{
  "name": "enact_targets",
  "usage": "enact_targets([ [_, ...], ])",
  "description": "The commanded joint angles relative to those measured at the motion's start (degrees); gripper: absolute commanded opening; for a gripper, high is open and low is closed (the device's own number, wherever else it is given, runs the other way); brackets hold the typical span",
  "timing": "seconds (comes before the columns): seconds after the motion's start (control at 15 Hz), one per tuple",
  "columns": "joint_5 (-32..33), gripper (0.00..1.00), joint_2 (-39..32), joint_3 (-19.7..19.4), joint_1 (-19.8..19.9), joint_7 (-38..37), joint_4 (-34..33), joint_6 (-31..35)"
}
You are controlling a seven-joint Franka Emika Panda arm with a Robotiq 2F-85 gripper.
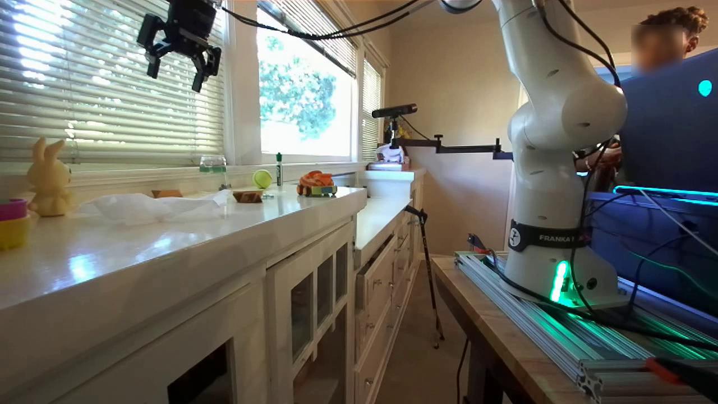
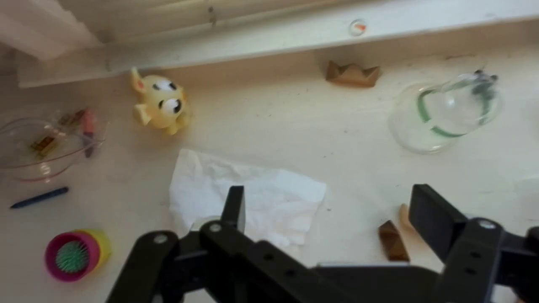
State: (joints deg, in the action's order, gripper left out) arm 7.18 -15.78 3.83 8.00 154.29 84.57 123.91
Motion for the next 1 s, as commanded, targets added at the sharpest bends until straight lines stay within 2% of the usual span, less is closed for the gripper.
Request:
enact_targets([
  [0.0, -11.2, 1.0, 1.4, 2.3, -0.6, 4.6, 2.6, -1.7],
  [0.13, -14.3, 1.0, 1.9, 2.7, -1.1, 4.0, 2.2, -7.4],
  [0.47, -8.2, 1.0, 5.4, -0.8, -2.1, 0.0, 2.1, -25.0],
  [0.67, -5.3, 1.0, 6.8, -2.8, -1.6, 4.3, 2.3, -26.9],
  [0.73, -2.8, 1.0, 6.6, 4.0, 2.6, 1.5, 2.6, -25.6],
  [0.93, -2.1, 1.0, 5.0, 10.4, 7.1, 3.3, 2.8, -21.4],
])
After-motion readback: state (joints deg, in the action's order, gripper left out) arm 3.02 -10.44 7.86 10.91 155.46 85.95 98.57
